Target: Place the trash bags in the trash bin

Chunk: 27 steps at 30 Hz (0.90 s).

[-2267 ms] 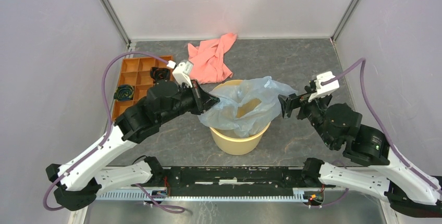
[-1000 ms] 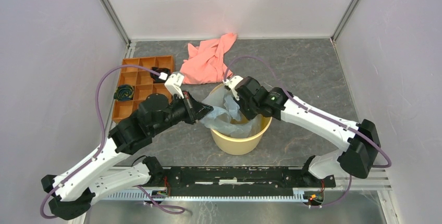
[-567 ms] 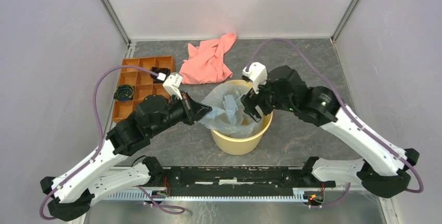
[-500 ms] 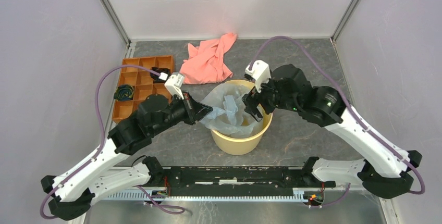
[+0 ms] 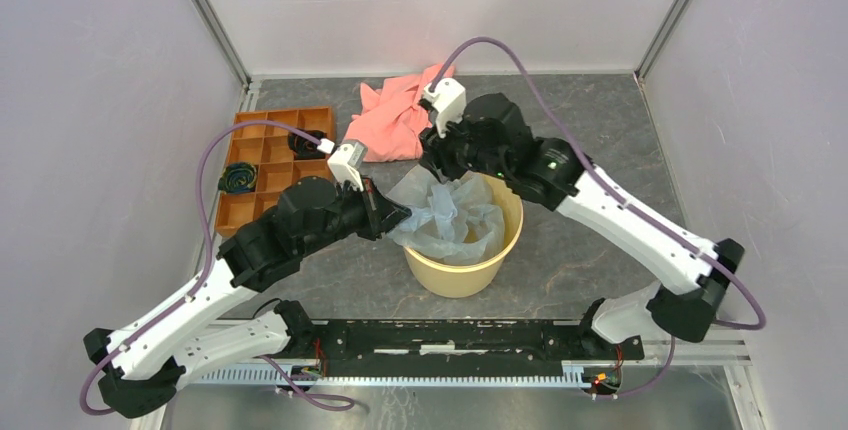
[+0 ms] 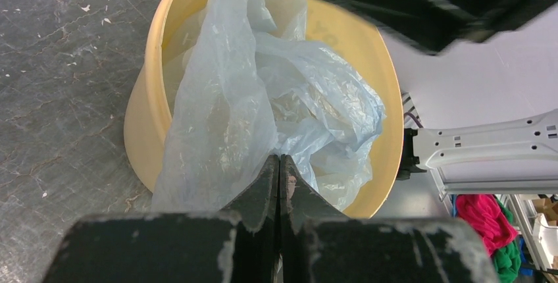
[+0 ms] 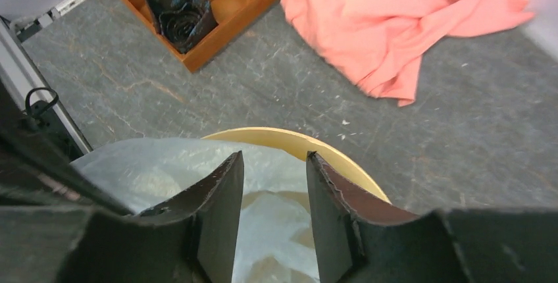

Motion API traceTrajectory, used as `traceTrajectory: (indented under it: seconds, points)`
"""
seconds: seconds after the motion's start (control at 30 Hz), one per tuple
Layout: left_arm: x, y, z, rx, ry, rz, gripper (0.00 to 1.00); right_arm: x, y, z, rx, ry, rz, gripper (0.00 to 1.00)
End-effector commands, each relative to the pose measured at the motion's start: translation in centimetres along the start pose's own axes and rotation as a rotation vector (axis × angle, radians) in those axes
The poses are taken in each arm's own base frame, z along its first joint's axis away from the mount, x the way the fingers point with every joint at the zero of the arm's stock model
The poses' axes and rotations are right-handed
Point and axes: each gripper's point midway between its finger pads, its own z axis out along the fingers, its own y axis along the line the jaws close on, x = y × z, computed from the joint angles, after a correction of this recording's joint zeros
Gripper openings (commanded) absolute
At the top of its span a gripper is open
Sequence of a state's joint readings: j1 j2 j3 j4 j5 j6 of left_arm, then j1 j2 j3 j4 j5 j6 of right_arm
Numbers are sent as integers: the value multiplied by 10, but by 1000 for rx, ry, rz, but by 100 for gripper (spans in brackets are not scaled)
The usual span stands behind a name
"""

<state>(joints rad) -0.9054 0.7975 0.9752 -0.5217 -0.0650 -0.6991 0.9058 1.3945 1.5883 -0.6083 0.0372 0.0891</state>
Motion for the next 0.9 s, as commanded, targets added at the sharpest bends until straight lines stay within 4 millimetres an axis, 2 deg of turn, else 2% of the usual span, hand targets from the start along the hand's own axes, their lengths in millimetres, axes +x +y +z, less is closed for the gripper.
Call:
traceTrajectory:
  seconds: [0.0, 0.13, 0.2, 0.27, 0.33, 0.43, 0.5, 0.57, 0.63, 0.73, 0.87]
  points:
    - [-16, -19, -7, 73, -46, 20, 2, 19, 16, 30, -71, 8, 42, 42]
    - [-16, -22, -4, 83, -39, 23, 2, 75, 19, 41, -69, 76, 66, 37]
    - [-17, -20, -1, 74, -41, 25, 2, 87, 10, 43, -21, 92, 64, 37]
    - [-20, -19, -1, 62, -51, 26, 2, 81, 3, 38, 15, 103, 44, 38]
    - [-24, -20, -2, 61, -68, 21, 2, 64, -1, 26, 32, 98, 23, 41]
    - [-30, -26, -7, 86, -90, 10, 2, 35, -6, -5, 47, 73, -5, 53]
    - [-32, -28, -8, 96, -101, -7, 2, 30, -9, -27, 60, 70, -15, 69]
    - [-33, -29, -9, 105, -113, -29, 2, 31, -10, -50, 57, 78, -10, 86]
    - [-34, -28, -9, 100, -127, -56, 2, 40, -7, -68, 48, 96, 27, 97]
    - [-36, -28, -10, 102, -142, -99, 2, 60, 10, -77, -30, 124, 123, 98]
    - [-38, -32, -12, 128, -160, -136, 2, 73, 51, -69, -218, 58, 247, 98]
